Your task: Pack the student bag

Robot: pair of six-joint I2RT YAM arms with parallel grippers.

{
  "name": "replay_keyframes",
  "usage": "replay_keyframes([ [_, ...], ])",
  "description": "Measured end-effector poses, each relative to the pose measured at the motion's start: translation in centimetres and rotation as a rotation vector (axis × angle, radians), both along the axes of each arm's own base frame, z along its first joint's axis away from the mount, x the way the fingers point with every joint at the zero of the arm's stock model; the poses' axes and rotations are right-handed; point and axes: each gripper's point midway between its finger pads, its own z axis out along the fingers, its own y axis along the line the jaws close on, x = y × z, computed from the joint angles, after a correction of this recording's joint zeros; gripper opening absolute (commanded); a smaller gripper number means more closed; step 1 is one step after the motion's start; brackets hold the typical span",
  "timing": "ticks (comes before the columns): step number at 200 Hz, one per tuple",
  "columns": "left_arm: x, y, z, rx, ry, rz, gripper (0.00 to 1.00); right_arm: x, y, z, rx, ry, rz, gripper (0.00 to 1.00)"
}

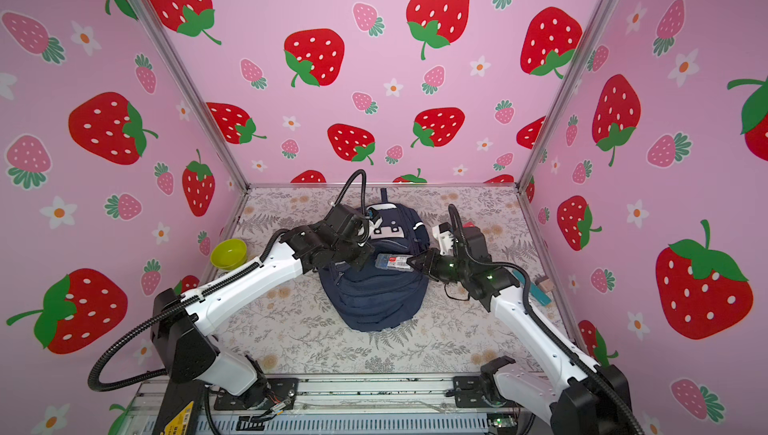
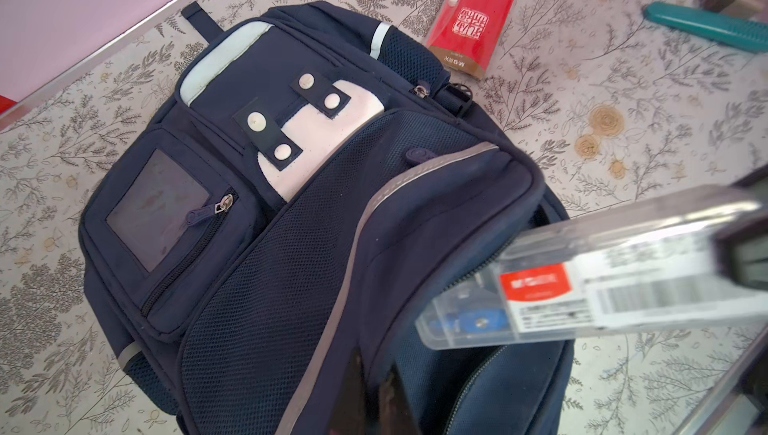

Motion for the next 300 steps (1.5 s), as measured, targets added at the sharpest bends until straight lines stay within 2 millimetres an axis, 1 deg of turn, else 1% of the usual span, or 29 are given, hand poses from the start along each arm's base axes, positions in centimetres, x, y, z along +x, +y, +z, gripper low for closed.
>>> replay_keyframes([
  [19, -0.6, -0.2, -0.1, -0.034, 0.011, -0.019, 0.0, 0.6, 2.1, -0.6, 0.004, 0.006, 0.028, 0.13],
  [30, -0.8, -0.4, 0.1, -0.053, 0.01, -0.029, 0.0, 1.1, 3.4, -0.8, 0.002, 0.006, 0.041, 0.17],
  [36, -0.8, -0.5, 0.2, -0.062, 0.009, -0.033, 0.0, 1.4, 4.1, -1.0, -0.002, 0.005, 0.047, 0.23],
  [46, -0.7, -0.6, 0.5, -0.075, 0.005, -0.037, 0.0, 2.2, 5.3, -1.2, -0.014, 0.004, 0.053, 0.4],
  [53, -0.7, -0.7, 0.5, -0.083, 0.002, -0.036, 0.0, 2.7, 6.1, -1.3, -0.026, -0.001, 0.06, 0.49],
  [61, -0.6, -0.7, 0.5, -0.092, 0.002, -0.037, 0.0, 3.3, 6.7, -1.4, -0.049, -0.005, 0.059, 0.51],
  [64, -0.6, -0.7, 0.5, -0.095, 0.002, -0.037, 0.0, 3.5, 6.9, -1.4, -0.062, -0.016, 0.064, 0.55],
  [78, -0.4, -0.7, 0.5, -0.113, 0.004, -0.031, 0.0, 4.2, 6.9, -1.8, -0.129, -0.029, 0.054, 0.61],
  [92, -0.2, -0.5, 0.5, -0.133, 0.005, -0.021, 0.0, 5.1, 5.6, -2.0, -0.204, -0.052, 0.019, 0.66],
  [104, -0.3, -0.5, 0.4, -0.15, 0.011, -0.023, 0.0, 6.0, 3.5, -1.8, -0.261, -0.07, -0.027, 0.68],
  [119, -0.4, -0.7, 0.2, -0.163, 0.017, -0.03, 0.0, 7.3, -0.4, -1.6, -0.332, -0.078, -0.113, 0.67],
  [126, -0.4, -0.7, 0.1, -0.167, 0.021, -0.034, 0.0, 8.1, -2.6, -1.8, -0.37, -0.07, -0.166, 0.66],
  [138, -0.8, -0.8, -0.2, -0.172, 0.035, -0.046, 0.0, 10.0, -6.7, -1.9, -0.425, -0.06, -0.277, 0.62],
  [146, -1.0, -0.9, -0.3, -0.178, 0.04, -0.053, 0.0, 11.3, -9.1, -2.4, -0.457, -0.045, -0.341, 0.6],
  [154, -1.2, -0.9, -0.5, -0.181, 0.046, -0.059, 0.0, 12.6, -11.7, -3.3, -0.499, -0.019, -0.399, 0.57],
  [165, -1.4, -0.9, -0.6, -0.189, 0.051, -0.066, 0.0, 13.9, -14.1, -4.9, -0.544, 0.026, -0.456, 0.55],
  [173, -1.6, -0.9, -0.6, -0.191, 0.054, -0.07, 0.0, 14.7, -15.3, -6.4, -0.576, 0.056, -0.474, 0.54],
  [186, -1.8, -0.8, -0.8, -0.194, 0.061, -0.074, 0.0, 15.8, -16.1, -8.6, -0.61, 0.109, -0.482, 0.52],
  [188, -1.8, -0.8, -0.7, -0.195, 0.061, -0.074, 0.0, 16.0, -16.1, -8.9, -0.613, 0.117, -0.481, 0.5],
  [201, -1.9, -0.7, -0.8, -0.202, 0.064, -0.075, 0.0, 17.7, -16.2, -10.4, -0.628, 0.145, -0.479, 0.48],
  [231, -1.8, -0.3, -0.5, -0.217, 0.064, -0.07, 0.0, 22.3, -15.6, -11.9, -0.628, 0.141, -0.493, 0.48],
  [248, -1.9, -0.3, -0.3, -0.221, 0.062, -0.071, 0.0, 24.2, -15.6, -13.0, -0.638, 0.146, -0.506, 0.5],
  [267, -1.9, -0.3, -0.3, -0.228, 0.068, -0.076, 0.0, 25.5, -15.6, -14.5, -0.648, 0.166, -0.518, 0.51],
  [278, -1.9, -0.3, -0.3, -0.233, 0.072, -0.078, 0.0, 25.8, -15.6, -15.4, -0.66, 0.181, -0.521, 0.51],
  [280, -1.9, -0.3, -0.3, -0.234, 0.073, -0.078, 0.0, 25.8, -15.5, -15.6, -0.661, 0.184, -0.521, 0.54],
  [283, -1.9, -0.3, -0.3, -0.235, 0.074, -0.079, 0.0, 25.9, -15.5, -15.8, -0.664, 0.187, -0.52, 0.55],
  [300, -1.9, -0.2, -0.3, -0.242, 0.082, -0.082, 0.0, 26.2, -15.4, -16.9, -0.683, 0.205, -0.523, 0.56],
])
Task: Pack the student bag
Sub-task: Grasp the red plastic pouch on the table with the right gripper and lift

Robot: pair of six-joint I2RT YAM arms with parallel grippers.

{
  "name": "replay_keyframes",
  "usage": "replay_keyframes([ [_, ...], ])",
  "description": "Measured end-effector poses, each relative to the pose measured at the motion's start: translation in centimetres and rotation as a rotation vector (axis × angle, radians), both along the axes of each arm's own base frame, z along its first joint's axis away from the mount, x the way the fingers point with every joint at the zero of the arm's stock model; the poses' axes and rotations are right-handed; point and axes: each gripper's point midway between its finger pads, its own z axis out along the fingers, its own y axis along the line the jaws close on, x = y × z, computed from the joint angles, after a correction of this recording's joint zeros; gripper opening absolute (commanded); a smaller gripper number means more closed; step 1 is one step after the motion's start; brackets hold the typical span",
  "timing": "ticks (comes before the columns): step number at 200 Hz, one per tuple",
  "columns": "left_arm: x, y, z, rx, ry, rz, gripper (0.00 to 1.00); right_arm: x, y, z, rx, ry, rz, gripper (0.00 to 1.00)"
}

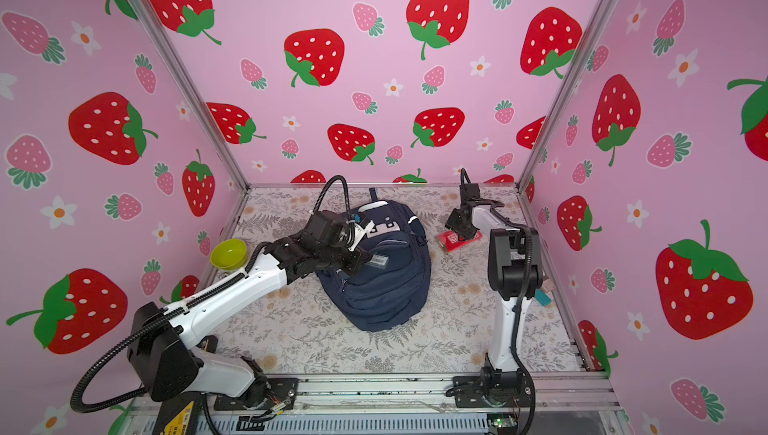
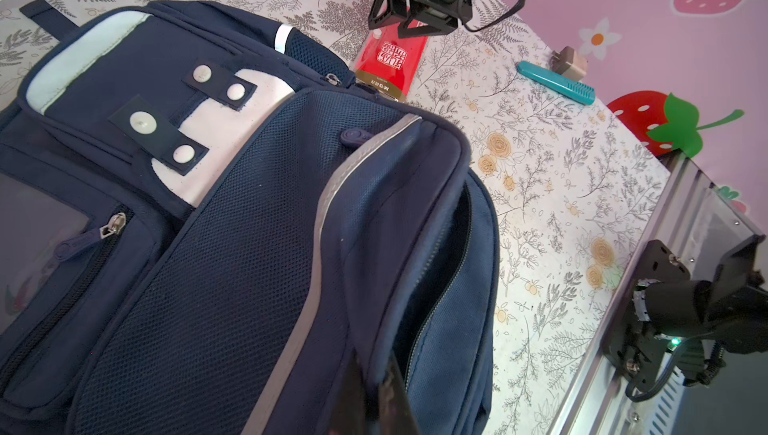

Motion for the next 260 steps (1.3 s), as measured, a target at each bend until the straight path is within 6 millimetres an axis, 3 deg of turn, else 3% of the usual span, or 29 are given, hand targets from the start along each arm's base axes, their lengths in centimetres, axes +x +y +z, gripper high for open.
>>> replay_keyframes([
  [36, -0.3, 0.0, -0.2, -0.009, 0.017, -0.012, 0.0, 1.7, 1.3, -0.2, -0.025, -0.013, 0.016, 0.48],
  [75, -0.3, 0.0, -0.3, -0.013, 0.023, -0.016, 0.0, 1.6, 3.0, -0.5, -0.06, -0.009, 0.047, 0.41],
  [108, -0.4, 0.0, -0.3, -0.019, 0.028, -0.02, 0.0, 1.1, 3.7, -0.1, -0.128, 0.01, 0.07, 0.51],
  [150, -0.5, -0.1, -0.5, -0.03, 0.037, -0.026, 0.0, -0.1, 5.3, 1.2, -0.257, 0.02, 0.117, 0.51],
  [177, -0.6, -0.2, -0.6, -0.038, 0.046, -0.026, 0.0, -1.4, 6.2, 0.9, -0.302, 0.048, 0.145, 0.51],
  [216, -0.6, -0.2, -0.6, -0.043, 0.051, -0.026, 0.0, -2.2, 5.9, 0.0, -0.34, 0.089, 0.148, 0.48],
  [260, -0.8, -0.2, -1.0, -0.046, 0.062, -0.029, 0.0, -2.6, 5.1, -0.8, -0.381, 0.113, 0.141, 0.34],
])
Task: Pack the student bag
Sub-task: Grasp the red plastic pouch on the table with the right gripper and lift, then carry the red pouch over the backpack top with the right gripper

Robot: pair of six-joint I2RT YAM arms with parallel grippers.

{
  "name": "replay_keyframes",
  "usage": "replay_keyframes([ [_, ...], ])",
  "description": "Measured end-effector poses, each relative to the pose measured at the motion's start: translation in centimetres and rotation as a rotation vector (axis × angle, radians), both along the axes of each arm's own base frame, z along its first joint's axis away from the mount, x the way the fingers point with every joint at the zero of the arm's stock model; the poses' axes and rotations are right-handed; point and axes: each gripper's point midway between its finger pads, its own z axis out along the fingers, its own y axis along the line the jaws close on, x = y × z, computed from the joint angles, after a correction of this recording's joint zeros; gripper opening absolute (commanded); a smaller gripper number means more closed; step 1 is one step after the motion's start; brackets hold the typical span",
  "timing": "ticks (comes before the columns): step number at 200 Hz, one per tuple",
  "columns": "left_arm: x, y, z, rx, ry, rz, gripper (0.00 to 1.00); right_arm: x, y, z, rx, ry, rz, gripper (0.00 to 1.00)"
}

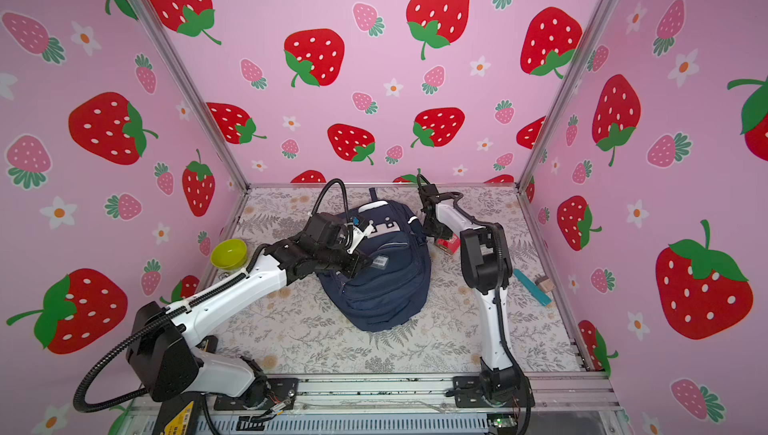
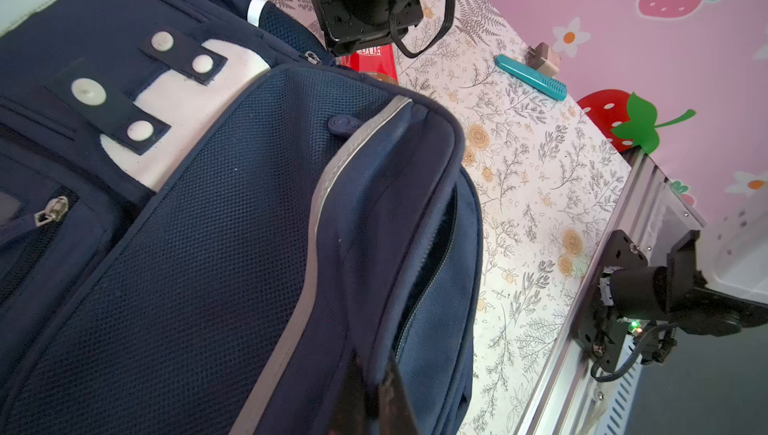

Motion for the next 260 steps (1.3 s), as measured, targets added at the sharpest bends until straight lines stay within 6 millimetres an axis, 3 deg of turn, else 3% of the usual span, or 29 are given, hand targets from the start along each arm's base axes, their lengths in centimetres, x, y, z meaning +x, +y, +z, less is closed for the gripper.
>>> replay_keyframes([
  [59, 0.0, 0.0, 0.0, -0.001, 0.0, 0.002, 0.0, -0.4, -0.2, -0.9, -0.004, -0.008, 0.003, 0.05],
  [112, 0.0, 0.1, 0.0, -0.003, 0.005, 0.007, 0.0, -2.3, -0.9, 0.6, -0.002, -0.048, 0.067, 0.0],
  [135, 0.0, 0.2, 0.4, -0.034, 0.034, 0.013, 0.36, -3.9, -0.9, 4.2, 0.02, -0.122, 0.144, 0.0],
  [153, 0.0, 0.4, 1.4, -0.075, 0.063, 0.033, 0.48, -5.2, -0.1, 8.6, 0.053, -0.227, 0.228, 0.0],
  [174, 0.8, 0.7, 3.9, -0.166, 0.075, 0.073, 0.56, -7.3, 2.9, 14.1, 0.096, -0.366, 0.371, 0.0],
  [196, 2.9, 1.9, 6.6, -0.298, 0.099, 0.15, 0.6, -10.8, 8.1, 18.3, 0.145, -0.471, 0.564, 0.0],
  [230, 6.5, 4.6, 9.5, -0.515, 0.186, 0.276, 0.64, -17.3, 15.0, 19.6, 0.188, -0.501, 0.828, 0.0],
  [260, 7.1, 4.6, 10.5, -0.603, 0.257, 0.284, 0.65, -22.2, 19.0, 19.6, 0.183, -0.504, 0.996, 0.0],
])
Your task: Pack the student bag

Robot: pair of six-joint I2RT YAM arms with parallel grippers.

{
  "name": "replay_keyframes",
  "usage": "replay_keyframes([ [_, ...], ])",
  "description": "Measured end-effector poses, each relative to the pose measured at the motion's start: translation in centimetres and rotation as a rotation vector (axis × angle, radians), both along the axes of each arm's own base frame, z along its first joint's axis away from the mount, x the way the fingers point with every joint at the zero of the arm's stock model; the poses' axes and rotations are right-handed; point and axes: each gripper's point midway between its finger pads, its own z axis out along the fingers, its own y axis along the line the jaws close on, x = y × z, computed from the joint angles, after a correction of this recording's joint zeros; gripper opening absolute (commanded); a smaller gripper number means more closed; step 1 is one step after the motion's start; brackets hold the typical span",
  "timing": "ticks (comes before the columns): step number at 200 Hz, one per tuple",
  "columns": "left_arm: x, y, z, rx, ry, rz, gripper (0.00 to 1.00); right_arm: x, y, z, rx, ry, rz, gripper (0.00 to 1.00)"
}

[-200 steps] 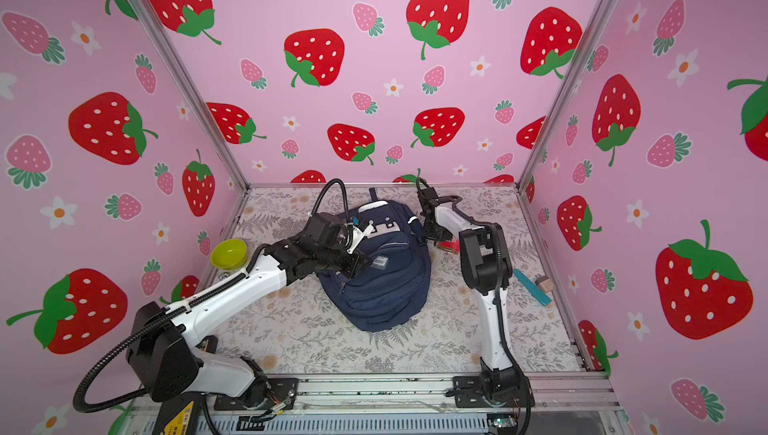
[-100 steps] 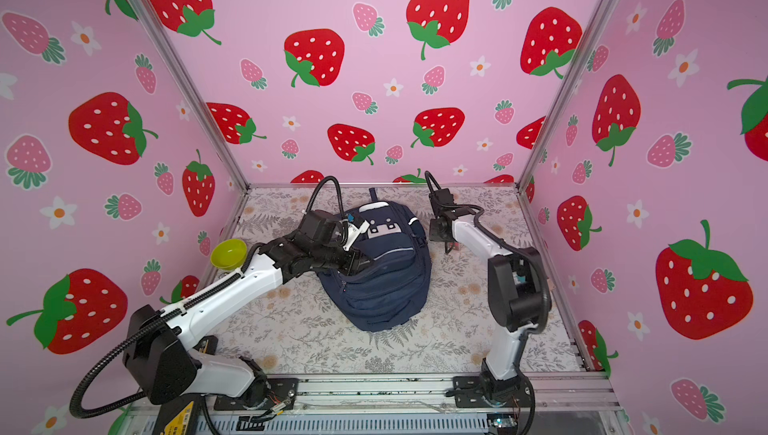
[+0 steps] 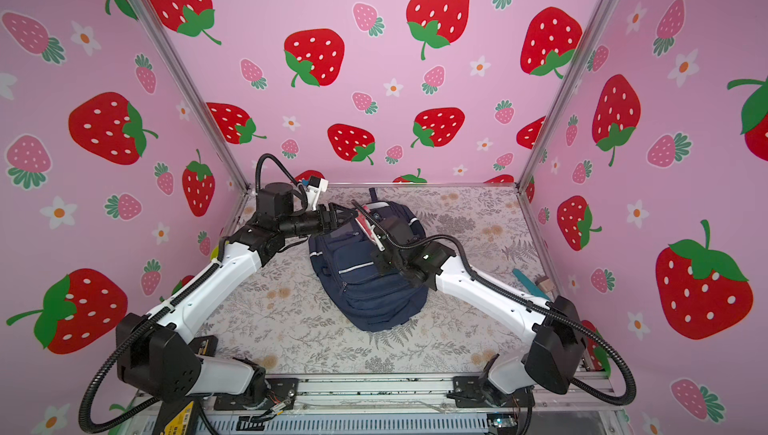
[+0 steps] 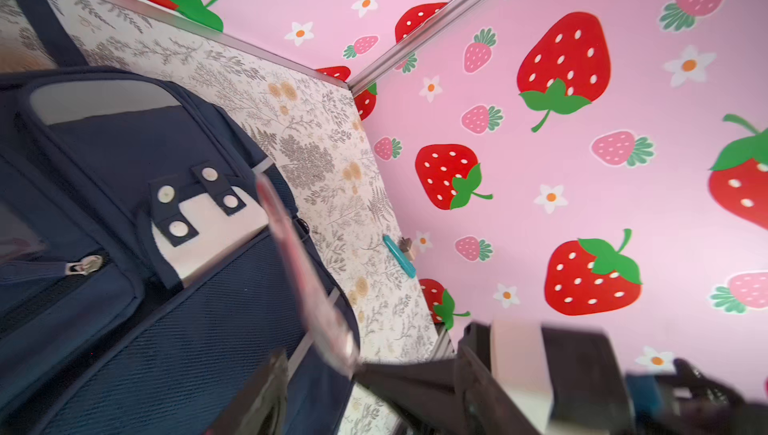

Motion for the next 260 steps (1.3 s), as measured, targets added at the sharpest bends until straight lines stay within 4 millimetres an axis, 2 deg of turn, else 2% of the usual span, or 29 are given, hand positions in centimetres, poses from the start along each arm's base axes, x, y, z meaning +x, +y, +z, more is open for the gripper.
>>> replay_keyframes([
  [24, 0.0, 0.0, -1.1, -0.03, 0.067, -0.002, 0.59, -2.6, 1.6, 0.2, -0.022, -0.024, 0.069, 0.0],
  [47, 0.0, 0.7, -3.2, -0.056, 0.151, 0.02, 0.46, -3.3, 2.0, 0.4, -0.035, -0.038, 0.08, 0.0],
  [54, 0.1, 1.0, -3.8, -0.067, 0.179, 0.031, 0.4, -3.4, 2.0, 0.4, -0.038, -0.042, 0.079, 0.0],
  [65, 0.2, 1.4, -4.4, -0.086, 0.217, 0.047, 0.27, -3.5, 2.1, 0.5, -0.043, -0.045, 0.079, 0.0],
  [80, 0.6, 1.8, -4.5, -0.105, 0.233, 0.056, 0.11, -3.4, 2.1, 0.4, -0.048, -0.048, 0.075, 0.0],
  [92, 0.8, 2.0, -4.3, -0.12, 0.239, 0.063, 0.07, -3.3, 2.2, 0.2, -0.054, -0.051, 0.068, 0.0],
  [94, 0.8, 1.9, -4.2, -0.12, 0.236, 0.061, 0.03, -3.2, 2.2, 0.2, -0.056, -0.052, 0.066, 0.0],
  [100, 0.9, 2.0, -4.1, -0.124, 0.231, 0.062, 0.0, -3.1, 2.2, 0.1, -0.057, -0.054, 0.061, 0.0],
  [106, 1.0, 2.1, -4.0, -0.125, 0.225, 0.066, 0.0, -3.0, 2.2, 0.1, -0.058, -0.057, 0.053, 0.0],
  [111, 1.0, 2.1, -4.0, -0.13, 0.23, 0.069, 0.0, -2.9, 2.1, 0.2, -0.059, -0.061, 0.043, 0.05],
  [118, 1.2, 2.2, -4.0, -0.137, 0.233, 0.076, 0.0, -2.7, 2.0, 0.3, -0.058, -0.067, 0.029, 0.16],
  [128, 1.4, 2.3, -3.8, -0.148, 0.23, 0.085, 0.0, -2.3, 1.8, 0.6, -0.055, -0.077, 0.002, 0.4],
  [133, 1.5, 2.4, -3.7, -0.156, 0.228, 0.091, 0.0, -2.1, 1.6, 0.8, -0.054, -0.084, -0.015, 0.49],
  [140, 1.7, 2.8, -3.6, -0.168, 0.222, 0.109, 0.0, -1.6, 1.2, 1.0, -0.056, -0.092, -0.043, 0.57],
  [149, 1.9, 3.5, -3.5, -0.19, 0.221, 0.144, 0.0, -1.1, 0.7, 1.1, -0.054, -0.092, -0.073, 0.63],
  [175, 2.4, 5.8, -3.7, -0.266, 0.21, 0.262, 0.0, 1.4, -1.1, 1.5, 0.006, -0.035, -0.162, 0.69],
  [199, 3.2, 7.2, -4.0, -0.359, 0.207, 0.353, 0.0, 3.3, -2.3, 2.0, 0.171, 0.087, -0.192, 0.7],
  [229, 3.5, 8.1, -4.5, -0.463, 0.208, 0.424, 0.0, 3.4, -2.3, 1.7, 0.469, 0.296, -0.152, 0.7],
  [260, 3.5, 8.6, -4.5, -0.523, 0.199, 0.459, 0.0, 1.5, 0.0, 1.4, 0.699, 0.489, -0.047, 0.67],
])
